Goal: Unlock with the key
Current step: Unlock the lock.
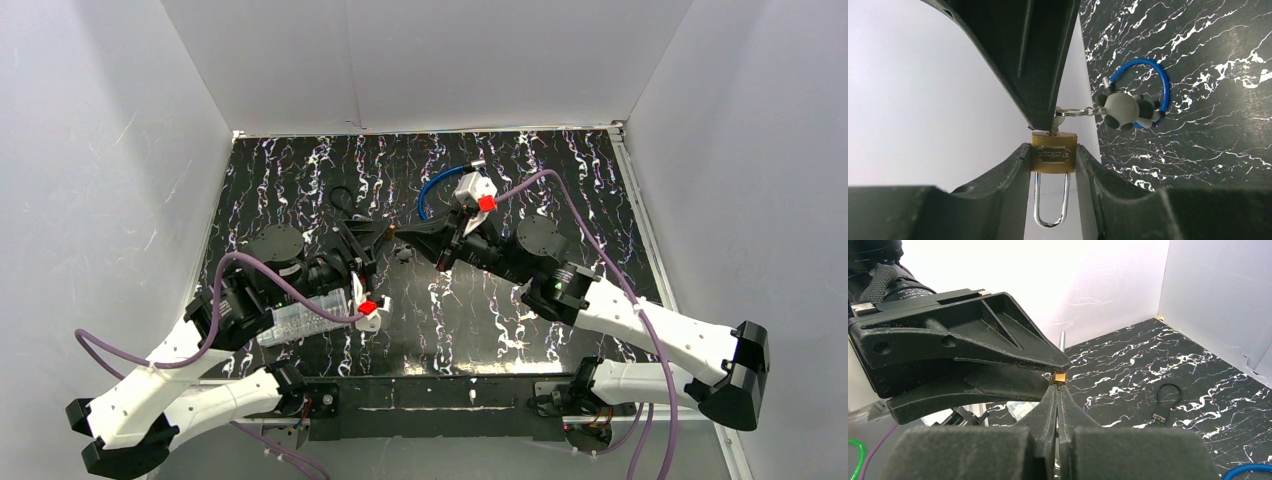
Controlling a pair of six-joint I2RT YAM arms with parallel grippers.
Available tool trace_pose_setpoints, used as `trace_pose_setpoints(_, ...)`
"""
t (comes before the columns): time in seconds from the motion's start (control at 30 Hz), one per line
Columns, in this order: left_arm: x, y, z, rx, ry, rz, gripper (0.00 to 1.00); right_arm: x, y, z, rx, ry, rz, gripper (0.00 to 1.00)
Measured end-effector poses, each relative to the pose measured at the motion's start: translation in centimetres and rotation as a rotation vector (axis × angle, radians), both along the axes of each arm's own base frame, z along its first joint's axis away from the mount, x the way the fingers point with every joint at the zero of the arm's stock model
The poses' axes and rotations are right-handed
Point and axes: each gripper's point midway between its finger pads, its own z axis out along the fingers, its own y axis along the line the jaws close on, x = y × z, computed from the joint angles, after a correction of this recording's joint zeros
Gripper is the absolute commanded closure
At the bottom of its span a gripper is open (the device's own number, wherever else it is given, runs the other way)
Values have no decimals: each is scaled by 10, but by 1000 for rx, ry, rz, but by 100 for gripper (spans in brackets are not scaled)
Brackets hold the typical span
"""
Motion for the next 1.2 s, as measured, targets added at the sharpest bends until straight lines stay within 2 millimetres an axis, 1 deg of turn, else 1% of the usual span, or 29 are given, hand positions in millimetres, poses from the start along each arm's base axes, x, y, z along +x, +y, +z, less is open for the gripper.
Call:
trace_pose_setpoints(0.17, 1, -1, 5, -20, 28, 12, 100, 2, 3, 4, 25, 0, 3, 99)
trace_pose_setpoints(0.3, 0, 0, 14, -51, 52, 21, 100, 2, 4, 14, 55, -14, 11, 99)
trace_pose_setpoints(0.33, 0, 0, 16, -57, 54, 23, 100, 1, 5, 17, 62, -18, 15, 93)
trace_pose_setpoints(0.4, -1, 1, 20, -65, 53, 23, 100, 0, 5, 23, 72, -21, 25, 79)
trace_pose_setpoints(0.47, -2, 0, 21, -68, 51, 19, 100, -3, 4, 24, 74, -15, 36, 70)
trace_pose_setpoints(0.53, -3, -2, 21, -68, 51, 9, 100, -5, 1, 24, 67, -3, 43, 55)
trace_pose_setpoints(0.57, -5, -4, 21, -68, 52, -2, 100, -6, -3, 23, 63, 5, 45, 49)
trace_pose_setpoints(0.63, -9, -8, 20, -65, 54, -28, 100, -8, -12, 24, 58, 14, 42, 41)
trace_pose_setpoints(0.67, -10, -9, 20, -62, 55, -35, 100, -9, -18, 26, 58, 14, 38, 38)
trace_pose_setpoints(0.77, -12, -10, 19, -57, 50, -45, 100, -16, -38, 37, 77, 6, 30, 37)
trace_pose_setpoints(0.87, -13, -8, 19, -46, 41, -48, 100, -26, -54, 49, 99, -10, 32, 38)
trace_pose_setpoints(0.97, -14, -7, 17, -31, 32, -53, 100, -30, -61, 52, 103, -16, 31, 41)
trace_pose_setpoints(1.03, -14, -6, 16, -20, 20, -57, 100, -29, -59, 49, 91, -11, 30, 41)
trace_pose_setpoints(1.1, -15, -5, 16, -10, 7, -61, 100, -26, -54, 40, 61, -1, 31, 42)
trace_pose_setpoints(1.2, -15, -5, 16, 6, -11, -68, 100, -18, -38, 23, 1, 19, 40, 46)
